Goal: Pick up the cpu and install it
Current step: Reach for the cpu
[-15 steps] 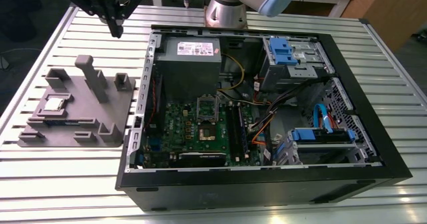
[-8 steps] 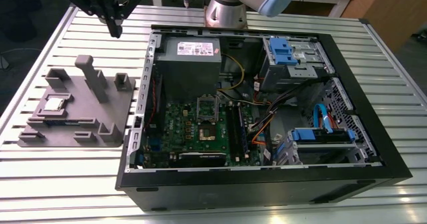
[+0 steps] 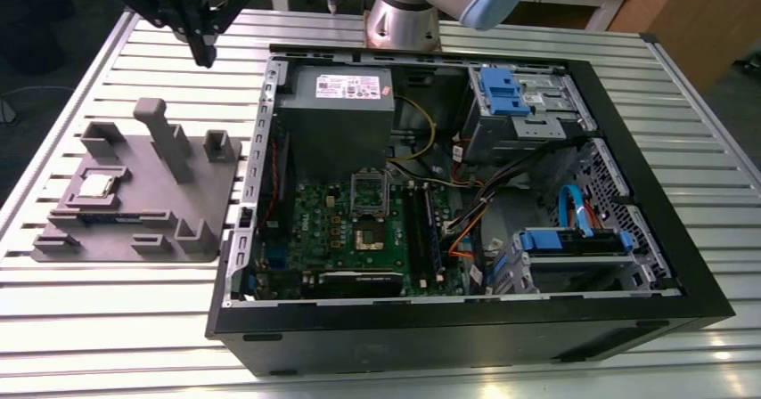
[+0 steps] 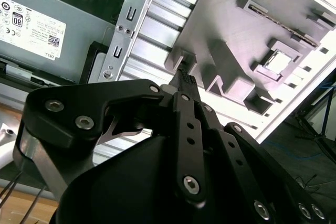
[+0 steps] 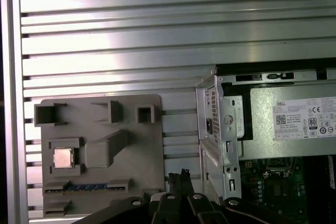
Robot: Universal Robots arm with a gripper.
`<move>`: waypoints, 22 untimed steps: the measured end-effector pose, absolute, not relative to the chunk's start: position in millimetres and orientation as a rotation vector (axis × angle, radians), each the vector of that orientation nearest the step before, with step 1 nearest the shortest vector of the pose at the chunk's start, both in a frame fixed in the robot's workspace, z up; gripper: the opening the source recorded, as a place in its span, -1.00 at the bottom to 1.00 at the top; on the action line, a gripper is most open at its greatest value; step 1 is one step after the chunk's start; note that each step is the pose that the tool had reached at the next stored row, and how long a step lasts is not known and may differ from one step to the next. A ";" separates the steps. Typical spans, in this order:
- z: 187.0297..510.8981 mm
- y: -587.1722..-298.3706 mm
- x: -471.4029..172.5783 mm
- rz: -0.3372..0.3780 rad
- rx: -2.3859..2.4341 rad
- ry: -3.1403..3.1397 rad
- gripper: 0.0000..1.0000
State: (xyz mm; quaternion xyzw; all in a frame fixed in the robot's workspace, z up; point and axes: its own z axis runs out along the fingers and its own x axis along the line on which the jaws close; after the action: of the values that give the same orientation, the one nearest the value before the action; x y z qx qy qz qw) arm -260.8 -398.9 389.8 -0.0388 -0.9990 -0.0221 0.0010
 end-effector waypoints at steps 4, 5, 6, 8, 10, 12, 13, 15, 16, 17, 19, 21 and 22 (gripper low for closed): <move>389.8 -398.9 -262.0 -0.069 -0.122 -3.137 -0.80; 389.8 -398.9 -262.3 -0.069 -0.122 -3.137 -0.80; 389.8 -398.9 -262.7 -0.069 -0.122 -3.137 -0.80; 389.8 -398.9 -263.3 -0.069 -0.122 -3.137 -0.80; 389.9 -398.9 -263.8 -0.069 -0.122 -3.136 -0.80; 389.8 -398.9 -264.2 -0.069 -0.122 -3.137 -0.80; 389.8 -399.0 -264.5 -0.069 -0.122 -3.137 -0.80; 389.8 -399.0 -265.2 -0.069 -0.122 -3.137 -0.80; 389.9 -399.0 -265.5 -0.069 -0.122 -3.137 -0.80; 389.8 -398.9 -265.8 -0.069 -0.122 -3.137 -0.80; 389.8 -399.0 -266.5 -0.069 -0.122 -3.137 -0.80; 389.8 -398.9 -267.2 -0.069 -0.122 -3.137 -0.80; 389.8 -398.9 -267.5 -0.069 -0.122 -3.137 -0.80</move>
State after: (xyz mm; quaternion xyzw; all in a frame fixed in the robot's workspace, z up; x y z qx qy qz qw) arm -267.5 -398.9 389.8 -0.0388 -0.9990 -0.0221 0.0009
